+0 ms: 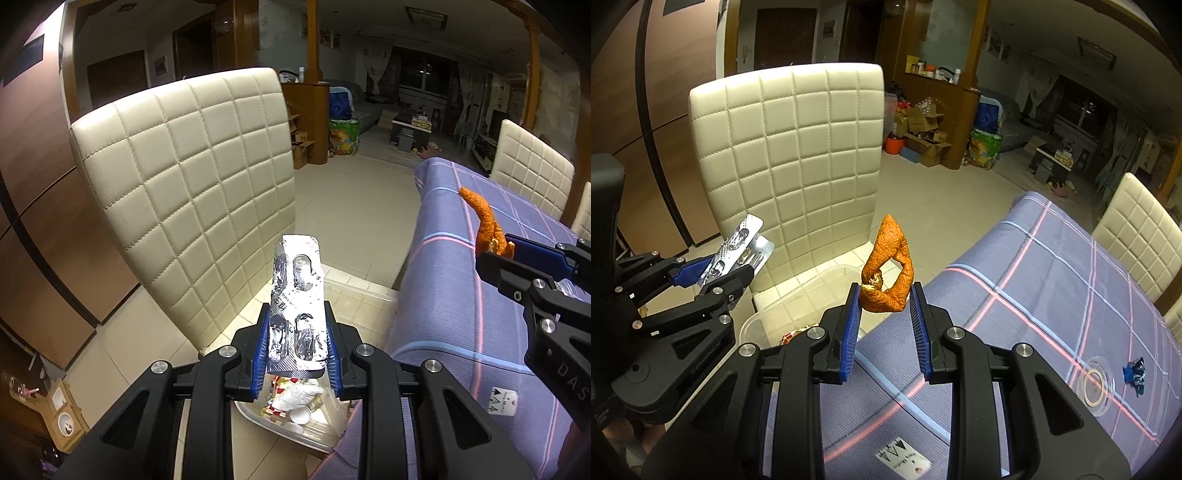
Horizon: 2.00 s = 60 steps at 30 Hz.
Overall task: Collect trash
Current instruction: 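Carry foil pack and orange peel to the clear bin and open both tools, then move both tools back over the table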
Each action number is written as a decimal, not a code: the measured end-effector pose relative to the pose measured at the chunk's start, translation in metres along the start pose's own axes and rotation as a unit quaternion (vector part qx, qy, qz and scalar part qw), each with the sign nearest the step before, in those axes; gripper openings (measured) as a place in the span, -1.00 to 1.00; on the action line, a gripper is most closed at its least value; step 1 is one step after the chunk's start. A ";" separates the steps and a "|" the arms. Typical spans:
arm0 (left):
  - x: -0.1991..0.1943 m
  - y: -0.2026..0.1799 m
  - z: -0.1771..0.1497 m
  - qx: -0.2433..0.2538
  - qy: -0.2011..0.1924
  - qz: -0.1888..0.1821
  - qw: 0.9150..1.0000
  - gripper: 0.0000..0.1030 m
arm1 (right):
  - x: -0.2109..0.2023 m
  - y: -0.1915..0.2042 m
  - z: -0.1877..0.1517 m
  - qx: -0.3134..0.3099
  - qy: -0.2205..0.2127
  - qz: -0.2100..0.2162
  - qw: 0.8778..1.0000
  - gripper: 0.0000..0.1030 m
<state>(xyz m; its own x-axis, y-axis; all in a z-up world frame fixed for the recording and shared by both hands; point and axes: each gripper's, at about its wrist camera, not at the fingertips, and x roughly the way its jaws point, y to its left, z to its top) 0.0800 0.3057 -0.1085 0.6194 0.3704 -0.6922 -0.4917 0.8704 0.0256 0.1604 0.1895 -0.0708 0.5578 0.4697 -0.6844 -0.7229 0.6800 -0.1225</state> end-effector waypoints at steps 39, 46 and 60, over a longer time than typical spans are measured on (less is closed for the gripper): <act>0.029 0.049 -0.015 -0.048 0.030 0.031 0.998 0.60 | 0.060 0.019 0.021 -0.002 0.031 0.007 0.999 0.26; 0.026 0.042 -0.012 -0.041 0.027 0.025 0.998 0.60 | 0.050 0.003 0.015 0.017 0.012 -0.021 1.000 0.66; -0.008 -0.019 -0.009 0.012 0.004 -0.019 1.000 0.60 | 0.015 -0.037 -0.015 0.055 0.013 -0.040 0.998 0.65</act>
<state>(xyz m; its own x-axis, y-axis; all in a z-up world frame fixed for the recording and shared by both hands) 0.0789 0.2837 -0.1097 0.6321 0.3352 -0.6987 -0.4541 0.8908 0.0165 0.1892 0.1632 -0.0869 0.6000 0.3978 -0.6941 -0.6267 0.7730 -0.0987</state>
